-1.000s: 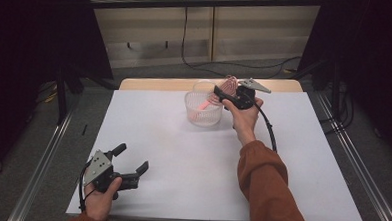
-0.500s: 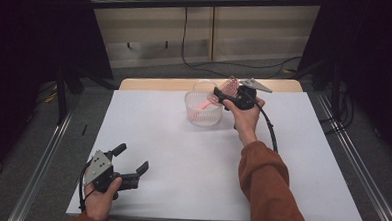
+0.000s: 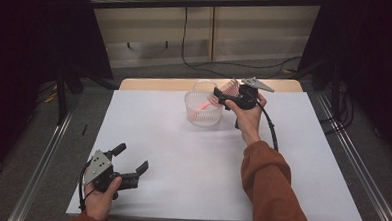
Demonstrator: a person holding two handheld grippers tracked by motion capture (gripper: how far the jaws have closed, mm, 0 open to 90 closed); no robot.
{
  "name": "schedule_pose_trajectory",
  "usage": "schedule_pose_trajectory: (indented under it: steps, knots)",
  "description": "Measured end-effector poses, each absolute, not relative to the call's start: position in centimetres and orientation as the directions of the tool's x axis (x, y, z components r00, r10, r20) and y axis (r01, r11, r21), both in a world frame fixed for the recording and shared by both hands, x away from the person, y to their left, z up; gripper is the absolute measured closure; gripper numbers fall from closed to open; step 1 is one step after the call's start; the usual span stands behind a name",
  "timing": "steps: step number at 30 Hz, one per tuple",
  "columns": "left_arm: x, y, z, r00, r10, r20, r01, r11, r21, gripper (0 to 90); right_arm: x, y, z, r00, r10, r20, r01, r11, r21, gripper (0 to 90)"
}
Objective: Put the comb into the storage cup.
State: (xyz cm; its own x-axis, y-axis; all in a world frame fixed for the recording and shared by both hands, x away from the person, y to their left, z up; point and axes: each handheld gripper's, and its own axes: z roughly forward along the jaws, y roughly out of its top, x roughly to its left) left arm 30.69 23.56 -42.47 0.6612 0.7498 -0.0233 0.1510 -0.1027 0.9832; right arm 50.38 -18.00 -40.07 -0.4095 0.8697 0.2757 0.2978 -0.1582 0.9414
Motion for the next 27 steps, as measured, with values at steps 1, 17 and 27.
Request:
schedule_pose_trajectory:
  steps: [1, 17, 27]
  knots:
    - [30.7, 23.6, -42.5, 0.661, 0.75, -0.024, 0.153, -0.103, 0.983, 2.4, 50.3, -18.0, -40.0, -0.412, 0.868, 0.277, 0.298, -0.159, 0.941, 1.9]
    - [30.9, 23.7, -42.4, 0.643, 0.765, -0.035, 0.156, -0.085, 0.984, 2.4, 49.3, -18.1, -38.7, -0.418, 0.886, 0.202, 0.254, -0.099, 0.962, 0.1]
    - [30.8, 24.0, -42.3, 0.641, 0.767, -0.038, 0.152, -0.078, 0.985, 2.4, 48.6, -18.1, -38.3, -0.429, 0.889, 0.157, 0.24, -0.055, 0.969, 0.0]
